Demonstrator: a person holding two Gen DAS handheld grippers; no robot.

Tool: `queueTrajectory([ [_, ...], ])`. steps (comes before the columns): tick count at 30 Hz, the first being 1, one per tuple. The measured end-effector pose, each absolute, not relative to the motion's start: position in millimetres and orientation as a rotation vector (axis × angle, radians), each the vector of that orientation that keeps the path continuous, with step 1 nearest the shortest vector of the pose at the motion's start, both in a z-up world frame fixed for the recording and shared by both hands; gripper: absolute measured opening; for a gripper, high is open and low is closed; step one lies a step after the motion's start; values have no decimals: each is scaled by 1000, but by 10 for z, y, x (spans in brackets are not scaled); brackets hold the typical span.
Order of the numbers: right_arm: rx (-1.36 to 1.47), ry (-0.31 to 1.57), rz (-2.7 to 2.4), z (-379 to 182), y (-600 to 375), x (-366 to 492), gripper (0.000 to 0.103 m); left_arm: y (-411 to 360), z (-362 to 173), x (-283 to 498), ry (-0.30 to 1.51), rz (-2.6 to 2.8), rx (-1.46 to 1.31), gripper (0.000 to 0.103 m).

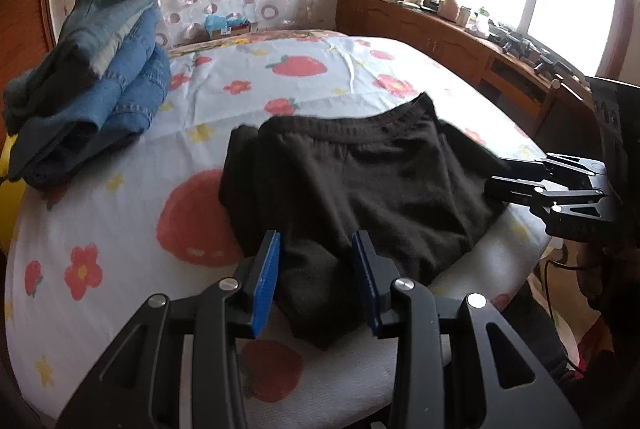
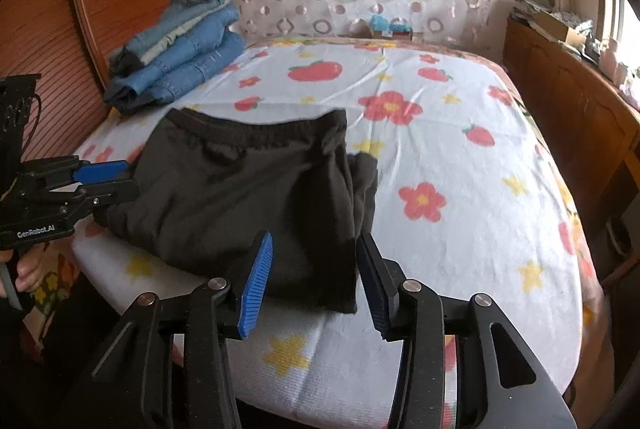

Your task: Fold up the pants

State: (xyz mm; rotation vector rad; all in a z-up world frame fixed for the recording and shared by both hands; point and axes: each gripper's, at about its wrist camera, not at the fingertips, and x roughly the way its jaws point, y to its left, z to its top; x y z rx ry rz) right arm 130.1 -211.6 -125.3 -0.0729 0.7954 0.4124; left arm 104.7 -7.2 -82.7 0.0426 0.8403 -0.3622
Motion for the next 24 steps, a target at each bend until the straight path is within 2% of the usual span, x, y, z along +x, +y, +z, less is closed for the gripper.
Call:
queueTrajectory([
  [4,-78,777,391,-1339,-2112,1266,54,-39,-897,1025,823,-344,17,40],
  [8,-73,757,390,-1357,-2109,1249,58,10,-937,1014,811,-337,-30,44],
  [16,-73,730,382,-1381,-2104,1214,59,-23,-973,927,755,-313,-9,47],
  [24,-76,711,387,-1391,-2128,1192,60,113,-900,859,826,-359,-72,47],
])
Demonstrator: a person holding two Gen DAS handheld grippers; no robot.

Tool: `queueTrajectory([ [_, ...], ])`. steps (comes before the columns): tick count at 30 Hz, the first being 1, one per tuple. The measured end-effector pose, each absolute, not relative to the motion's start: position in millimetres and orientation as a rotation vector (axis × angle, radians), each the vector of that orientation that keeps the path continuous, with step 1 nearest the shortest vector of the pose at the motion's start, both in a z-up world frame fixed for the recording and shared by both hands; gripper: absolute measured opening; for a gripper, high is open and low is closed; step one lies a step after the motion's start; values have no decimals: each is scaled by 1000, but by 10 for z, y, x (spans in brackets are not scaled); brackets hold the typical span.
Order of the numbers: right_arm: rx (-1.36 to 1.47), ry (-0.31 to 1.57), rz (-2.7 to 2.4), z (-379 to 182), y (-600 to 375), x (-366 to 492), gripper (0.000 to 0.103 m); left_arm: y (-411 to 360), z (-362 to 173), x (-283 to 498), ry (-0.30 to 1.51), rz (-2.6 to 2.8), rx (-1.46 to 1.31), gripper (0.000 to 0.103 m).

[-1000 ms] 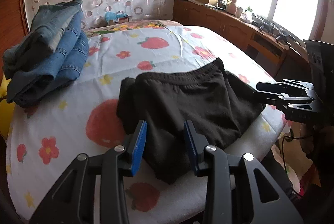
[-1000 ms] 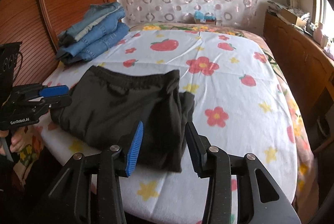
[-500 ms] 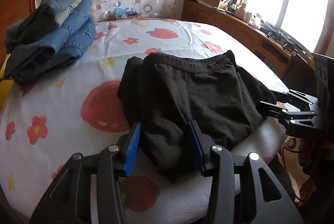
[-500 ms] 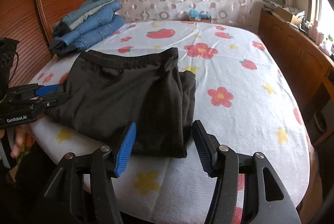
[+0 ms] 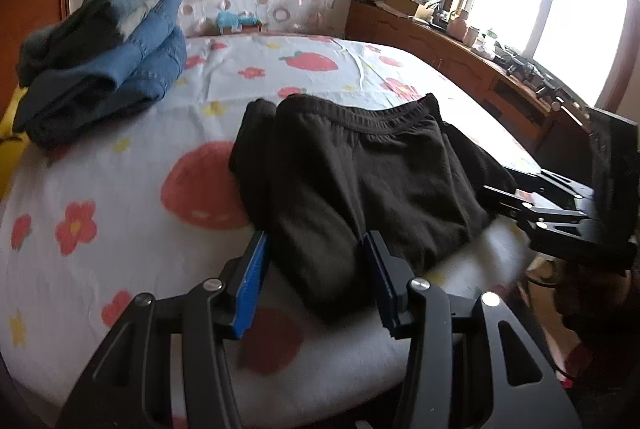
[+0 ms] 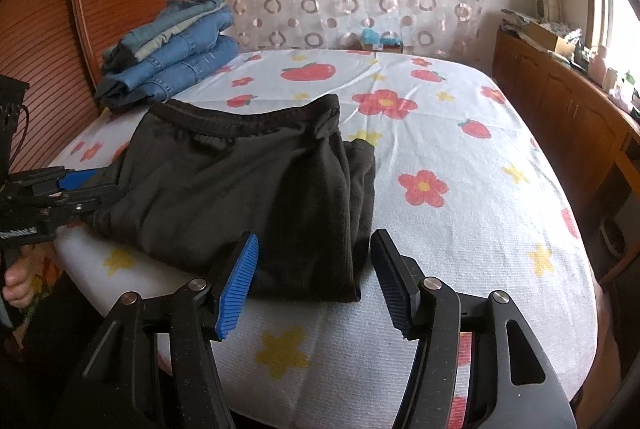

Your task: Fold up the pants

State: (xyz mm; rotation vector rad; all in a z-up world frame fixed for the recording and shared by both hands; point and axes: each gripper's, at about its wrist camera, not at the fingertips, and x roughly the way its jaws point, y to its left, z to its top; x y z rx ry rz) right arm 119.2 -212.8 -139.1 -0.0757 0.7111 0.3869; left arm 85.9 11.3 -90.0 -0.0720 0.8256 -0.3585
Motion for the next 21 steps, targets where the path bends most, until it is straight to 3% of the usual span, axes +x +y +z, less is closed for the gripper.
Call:
queueTrajectory([
  [9,-73,703,387,-1398,-2130,1187,60,195,-800,545,787,-406,-52,47],
  [14,-72,705,389,-1397,-2132,1188,60,218,-879,563,808,-404,-48,32],
  [21,-9,743,395,-1343,-2240,1181,58,166,-903,587,806,-410,-15,28],
])
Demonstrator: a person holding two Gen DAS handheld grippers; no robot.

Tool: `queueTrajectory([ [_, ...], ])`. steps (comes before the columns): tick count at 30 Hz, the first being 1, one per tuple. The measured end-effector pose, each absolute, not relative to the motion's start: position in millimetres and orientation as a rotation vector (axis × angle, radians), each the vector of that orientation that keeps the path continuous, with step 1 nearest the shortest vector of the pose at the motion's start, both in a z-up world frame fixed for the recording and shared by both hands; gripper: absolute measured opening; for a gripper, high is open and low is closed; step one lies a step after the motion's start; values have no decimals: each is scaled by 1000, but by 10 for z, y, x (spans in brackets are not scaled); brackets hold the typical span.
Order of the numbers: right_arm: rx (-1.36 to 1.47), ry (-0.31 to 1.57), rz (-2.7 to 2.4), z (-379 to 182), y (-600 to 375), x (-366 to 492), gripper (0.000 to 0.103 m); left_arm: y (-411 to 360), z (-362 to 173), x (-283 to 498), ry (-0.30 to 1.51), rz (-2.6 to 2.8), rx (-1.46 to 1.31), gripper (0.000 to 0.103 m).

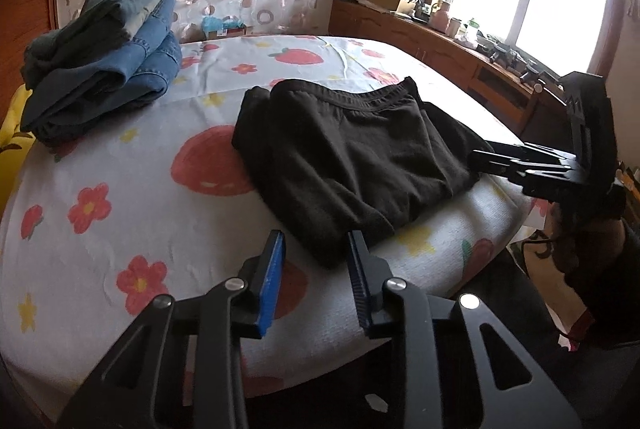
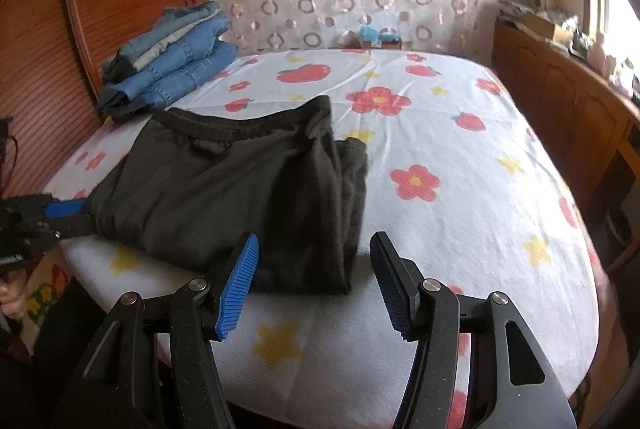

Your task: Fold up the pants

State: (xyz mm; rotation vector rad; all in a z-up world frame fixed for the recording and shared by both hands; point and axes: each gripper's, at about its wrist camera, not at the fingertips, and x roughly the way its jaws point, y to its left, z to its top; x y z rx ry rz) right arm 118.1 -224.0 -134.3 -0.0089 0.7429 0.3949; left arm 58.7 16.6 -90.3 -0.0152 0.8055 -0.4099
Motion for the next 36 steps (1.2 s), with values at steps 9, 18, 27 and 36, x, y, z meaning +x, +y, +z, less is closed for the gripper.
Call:
queueTrajectory([
  [9,19,780,455,-1320,-2298,1159,19,155,-928,619,808,-415,-21,23],
  [18,16,745,456,-1251,-2369,1159,8,160,-859,582,785,-390,-12,5],
  [27,-7,730,430,-1219,-2378,1169,6,177,-810,522,781,-388,16,4],
  [36,12,747,452,-1232,-2382,1152,7,178,-747,543,795,-390,7,15],
])
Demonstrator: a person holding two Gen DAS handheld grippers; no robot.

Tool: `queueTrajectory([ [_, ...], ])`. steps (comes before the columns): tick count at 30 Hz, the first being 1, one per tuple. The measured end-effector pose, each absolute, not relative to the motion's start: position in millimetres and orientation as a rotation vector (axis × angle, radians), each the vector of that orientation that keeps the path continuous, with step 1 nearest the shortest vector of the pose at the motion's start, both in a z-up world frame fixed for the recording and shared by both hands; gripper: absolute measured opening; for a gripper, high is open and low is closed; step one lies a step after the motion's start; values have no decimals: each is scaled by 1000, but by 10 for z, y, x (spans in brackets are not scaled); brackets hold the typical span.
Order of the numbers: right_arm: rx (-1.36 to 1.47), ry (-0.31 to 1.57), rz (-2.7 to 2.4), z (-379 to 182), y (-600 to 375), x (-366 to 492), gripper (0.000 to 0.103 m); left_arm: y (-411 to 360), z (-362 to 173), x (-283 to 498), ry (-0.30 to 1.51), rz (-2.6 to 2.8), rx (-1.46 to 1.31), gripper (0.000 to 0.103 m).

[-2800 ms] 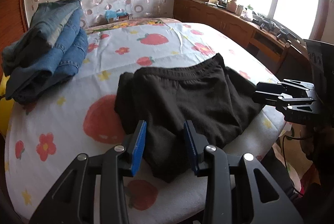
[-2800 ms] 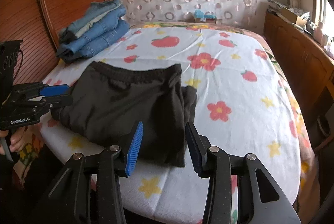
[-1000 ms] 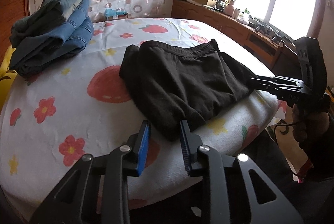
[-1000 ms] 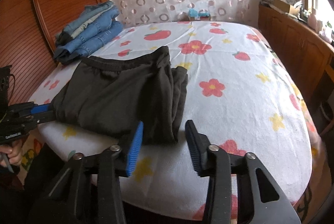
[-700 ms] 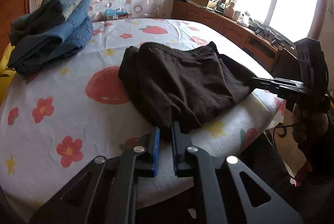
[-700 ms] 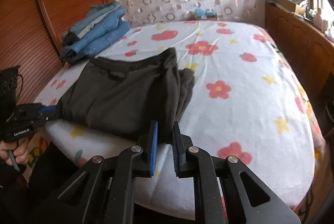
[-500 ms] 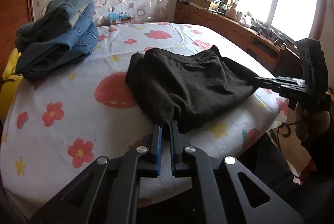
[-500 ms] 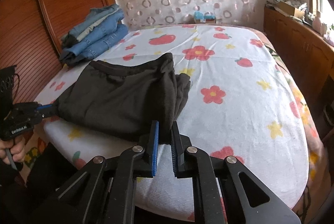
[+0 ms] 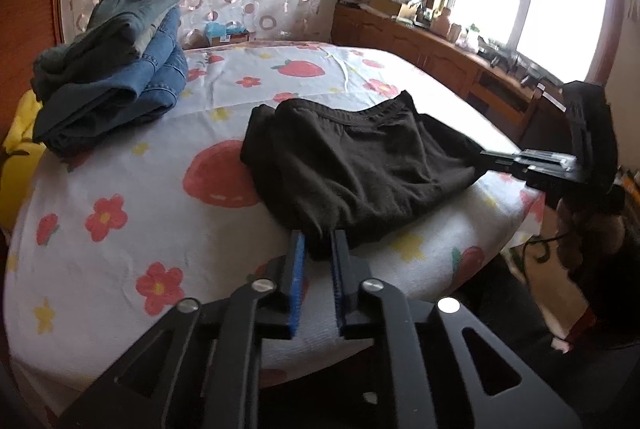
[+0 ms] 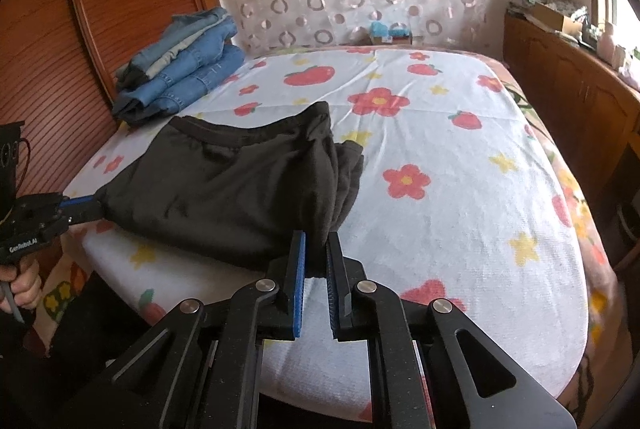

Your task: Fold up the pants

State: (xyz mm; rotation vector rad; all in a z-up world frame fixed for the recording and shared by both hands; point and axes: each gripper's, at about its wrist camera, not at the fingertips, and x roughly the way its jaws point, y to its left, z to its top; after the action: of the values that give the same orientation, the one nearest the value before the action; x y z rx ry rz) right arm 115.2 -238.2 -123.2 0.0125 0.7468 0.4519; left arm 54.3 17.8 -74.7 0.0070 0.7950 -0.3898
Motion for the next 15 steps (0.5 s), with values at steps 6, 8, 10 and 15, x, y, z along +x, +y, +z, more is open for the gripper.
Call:
queueTrajectory([
  [6,7,745,448,-1227,-2374,1128,8,265,-738,589,798,-370,-26,33],
  [8,7,746,447,-1226,-2373,1128,8,293,-716,603,792,-364,-34,38],
  [10,10,743,443,-1220,-2383,1116,8,308,-700,616,788,-363,-41,39],
  [15,23,736,430,-1204,-2456,1082,9,321,-666,665,767,-337,-25,46],
])
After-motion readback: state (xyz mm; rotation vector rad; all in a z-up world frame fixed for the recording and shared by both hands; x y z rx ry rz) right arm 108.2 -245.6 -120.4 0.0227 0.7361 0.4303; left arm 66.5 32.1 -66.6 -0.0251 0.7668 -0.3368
